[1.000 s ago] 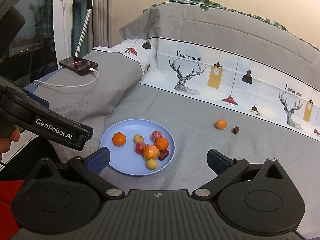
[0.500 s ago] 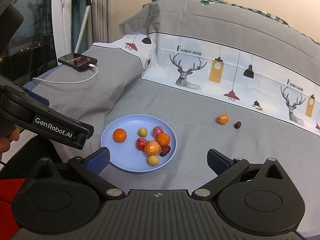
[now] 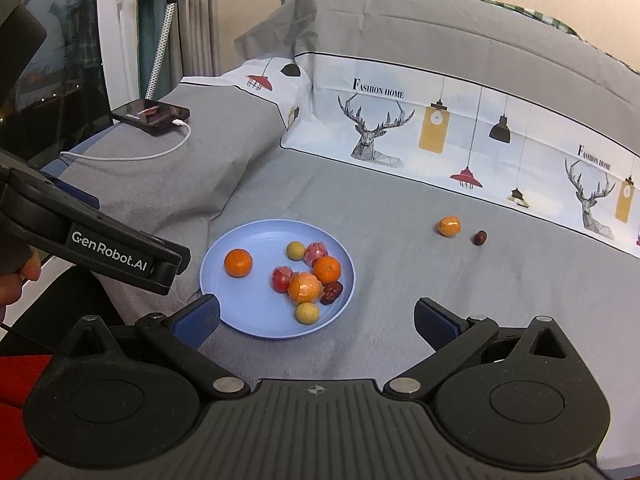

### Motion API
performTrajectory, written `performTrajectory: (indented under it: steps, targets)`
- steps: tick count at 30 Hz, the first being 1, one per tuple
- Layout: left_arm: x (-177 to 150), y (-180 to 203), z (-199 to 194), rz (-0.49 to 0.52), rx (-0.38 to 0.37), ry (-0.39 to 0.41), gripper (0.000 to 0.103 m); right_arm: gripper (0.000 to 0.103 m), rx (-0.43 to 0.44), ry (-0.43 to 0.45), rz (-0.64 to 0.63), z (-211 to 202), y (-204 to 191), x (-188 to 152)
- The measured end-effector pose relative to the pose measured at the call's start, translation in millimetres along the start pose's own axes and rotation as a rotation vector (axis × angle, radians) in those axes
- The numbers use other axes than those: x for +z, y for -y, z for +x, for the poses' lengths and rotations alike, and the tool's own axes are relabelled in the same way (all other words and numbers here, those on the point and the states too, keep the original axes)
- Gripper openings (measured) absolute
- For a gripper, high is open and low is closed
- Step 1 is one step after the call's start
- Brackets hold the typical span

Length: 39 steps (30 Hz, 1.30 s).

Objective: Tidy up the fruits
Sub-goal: 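Lift both grippers away from the plate, then grasp the orange with the left gripper while the right gripper grasps the dark red date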

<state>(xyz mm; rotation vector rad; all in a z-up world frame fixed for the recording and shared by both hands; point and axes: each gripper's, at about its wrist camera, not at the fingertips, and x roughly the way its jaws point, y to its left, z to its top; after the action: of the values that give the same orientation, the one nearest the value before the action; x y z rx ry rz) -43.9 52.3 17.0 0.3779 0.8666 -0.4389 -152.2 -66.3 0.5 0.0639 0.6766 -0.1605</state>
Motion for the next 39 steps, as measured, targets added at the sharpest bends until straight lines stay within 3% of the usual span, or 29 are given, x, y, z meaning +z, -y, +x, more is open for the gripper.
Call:
performTrajectory:
  steps: [18,28,33,39]
  targets:
    - [18,15,22,0.032,-0.004,-0.041,0.103,0.102,-0.005,-0.056,0.078,23,17,0]
    - [36,20,43,0.002,-0.027,-0.087,0.103,0.102,-0.031,-0.085,0.136,40,39,-1]
    - [50,32,55,0.038,-0.03,-0.086,0.103,0.102,-0.078,-0.079,0.168,51,60,2]
    - [82,62,81,0.072,-0.063,-0.094,0.103,0.102,-0.194,-0.066,0.21,75,106,3]
